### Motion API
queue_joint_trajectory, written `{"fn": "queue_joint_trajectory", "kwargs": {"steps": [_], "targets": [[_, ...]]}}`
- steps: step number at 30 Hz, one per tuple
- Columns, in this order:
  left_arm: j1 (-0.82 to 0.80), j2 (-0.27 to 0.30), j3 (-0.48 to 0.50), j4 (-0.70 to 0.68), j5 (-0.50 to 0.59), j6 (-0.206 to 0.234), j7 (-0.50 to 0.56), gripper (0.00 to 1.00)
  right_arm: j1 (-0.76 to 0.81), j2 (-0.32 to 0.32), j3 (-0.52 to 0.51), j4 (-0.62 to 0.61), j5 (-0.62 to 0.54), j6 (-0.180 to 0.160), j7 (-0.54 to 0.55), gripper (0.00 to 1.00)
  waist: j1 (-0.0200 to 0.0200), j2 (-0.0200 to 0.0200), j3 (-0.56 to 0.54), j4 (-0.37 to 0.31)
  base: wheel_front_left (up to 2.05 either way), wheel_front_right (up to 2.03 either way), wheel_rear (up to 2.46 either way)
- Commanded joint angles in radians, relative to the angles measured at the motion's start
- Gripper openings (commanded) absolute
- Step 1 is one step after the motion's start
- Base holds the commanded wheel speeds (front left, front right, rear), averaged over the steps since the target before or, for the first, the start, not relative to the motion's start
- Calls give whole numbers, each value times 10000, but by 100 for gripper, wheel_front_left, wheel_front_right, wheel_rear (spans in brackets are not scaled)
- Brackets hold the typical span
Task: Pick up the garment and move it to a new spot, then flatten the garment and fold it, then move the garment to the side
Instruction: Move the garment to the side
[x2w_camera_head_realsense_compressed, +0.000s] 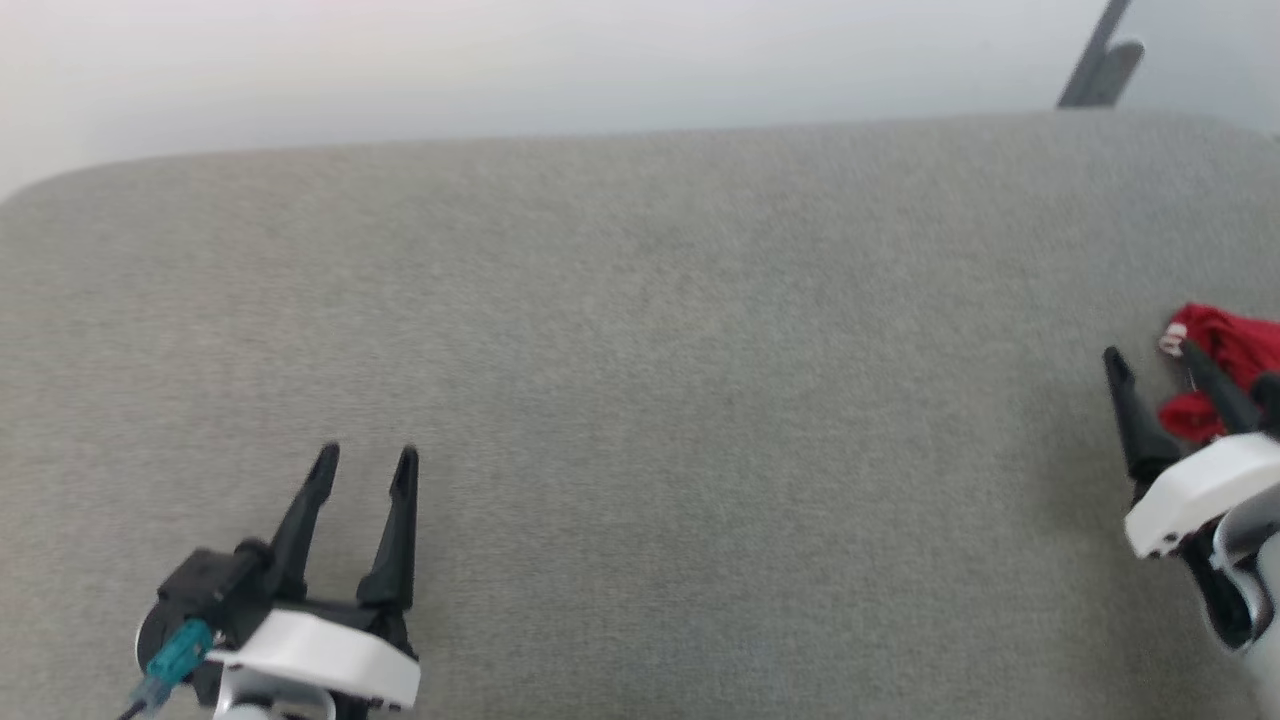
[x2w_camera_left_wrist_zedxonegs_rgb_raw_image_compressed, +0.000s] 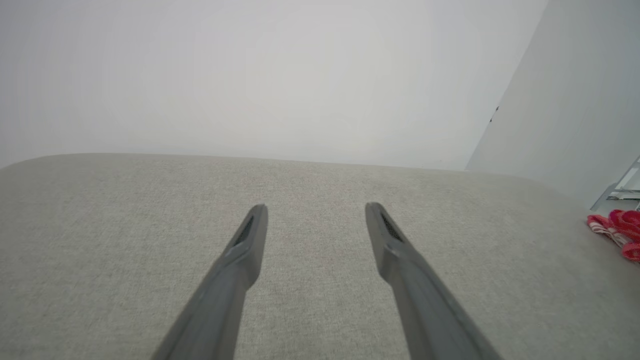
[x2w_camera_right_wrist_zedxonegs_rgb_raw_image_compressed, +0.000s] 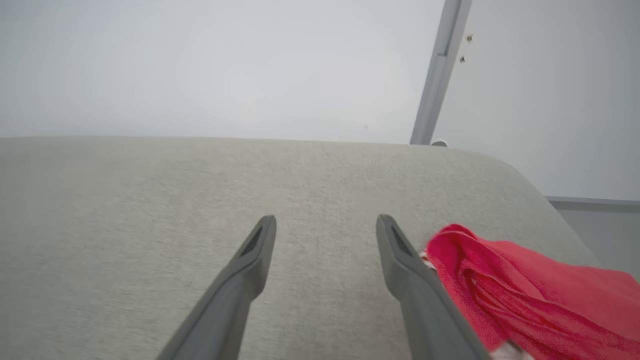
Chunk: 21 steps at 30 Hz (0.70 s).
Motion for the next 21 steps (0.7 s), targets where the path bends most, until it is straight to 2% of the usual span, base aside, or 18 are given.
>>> {"fn": "queue_joint_trajectory", "kwargs": {"steps": [1,11,21], "targets": [[313,-57,156,75,-91,10,-47,100,514,206,-225,-488,-58,-4,-42,100,0,0,-542,463,0,0,0],[1247,-197,374,53,-192,10,-47,100,2835,1234,-1614,-2845,-789,-4,-48,100,0,0,-1231,974,0,0,0],[1866,-403,537,-377,29,10,-47,100,4436,2093,-2635,-4372,-1486,-4,-50,100,0,0,-1501,1192,0,0,0]]}}
